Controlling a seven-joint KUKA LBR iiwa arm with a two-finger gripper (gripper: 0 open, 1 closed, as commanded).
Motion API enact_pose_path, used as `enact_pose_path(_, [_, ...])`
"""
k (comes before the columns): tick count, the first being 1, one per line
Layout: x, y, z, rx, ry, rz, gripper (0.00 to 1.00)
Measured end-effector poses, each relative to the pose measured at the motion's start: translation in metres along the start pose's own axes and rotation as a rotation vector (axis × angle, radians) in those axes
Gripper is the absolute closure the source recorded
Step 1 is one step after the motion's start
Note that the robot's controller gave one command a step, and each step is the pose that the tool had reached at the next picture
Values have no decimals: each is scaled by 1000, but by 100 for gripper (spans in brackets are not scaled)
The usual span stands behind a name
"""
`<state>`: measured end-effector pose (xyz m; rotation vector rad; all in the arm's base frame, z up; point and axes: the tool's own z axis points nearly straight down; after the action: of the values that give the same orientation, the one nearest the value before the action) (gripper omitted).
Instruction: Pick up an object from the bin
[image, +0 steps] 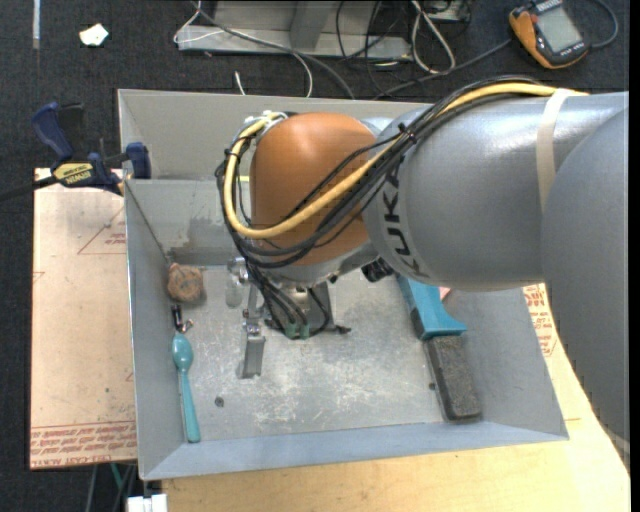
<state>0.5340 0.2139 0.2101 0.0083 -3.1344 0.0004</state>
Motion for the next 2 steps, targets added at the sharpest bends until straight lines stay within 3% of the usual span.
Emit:
enact_pose_path(1, [-2, -1, -5, -2, -8, 5, 0])
enact_pose_path(2, [-24, 14, 49, -3, -16, -288, 0])
